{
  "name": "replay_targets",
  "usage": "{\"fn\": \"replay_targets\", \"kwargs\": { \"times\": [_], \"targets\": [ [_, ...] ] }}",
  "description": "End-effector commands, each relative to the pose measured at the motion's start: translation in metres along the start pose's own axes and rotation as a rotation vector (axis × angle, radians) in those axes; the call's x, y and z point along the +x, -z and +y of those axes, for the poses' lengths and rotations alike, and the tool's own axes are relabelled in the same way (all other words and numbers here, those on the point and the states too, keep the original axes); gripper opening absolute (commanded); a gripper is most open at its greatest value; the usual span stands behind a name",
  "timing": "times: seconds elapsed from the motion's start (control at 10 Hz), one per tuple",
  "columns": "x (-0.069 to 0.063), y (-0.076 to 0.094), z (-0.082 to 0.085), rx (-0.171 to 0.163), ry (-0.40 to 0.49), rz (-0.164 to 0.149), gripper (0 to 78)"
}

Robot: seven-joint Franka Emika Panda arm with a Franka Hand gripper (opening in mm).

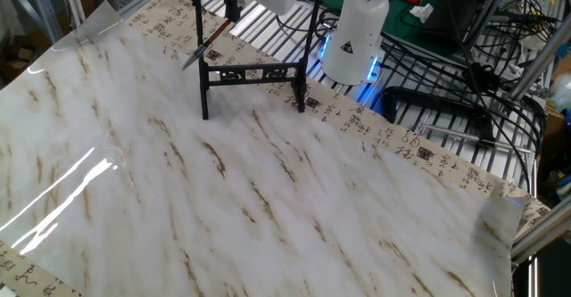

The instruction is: Place the brush on the pen rack

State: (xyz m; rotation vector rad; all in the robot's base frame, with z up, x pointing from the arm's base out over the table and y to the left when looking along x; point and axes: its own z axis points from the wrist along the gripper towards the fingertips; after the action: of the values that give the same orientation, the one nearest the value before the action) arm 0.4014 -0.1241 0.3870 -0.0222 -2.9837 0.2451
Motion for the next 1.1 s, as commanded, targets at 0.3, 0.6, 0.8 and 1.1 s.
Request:
{"fn": "replay_targets", "kwargs": {
  "times": [0.3,0.6,0.8,1.1],
  "targets": [
    [-0.001,0.001,0.000,-0.025,-0.138,0.035,1.1],
    [-0.001,0.001,0.001,0.001,-0.097,-0.003,1.1],
    [0.002,-0.001,0.005,0.019,-0.098,-0.014,1.1],
    [0.003,-0.004,0.010,0.029,-0.090,-0.022,1.1]
  ]
}}
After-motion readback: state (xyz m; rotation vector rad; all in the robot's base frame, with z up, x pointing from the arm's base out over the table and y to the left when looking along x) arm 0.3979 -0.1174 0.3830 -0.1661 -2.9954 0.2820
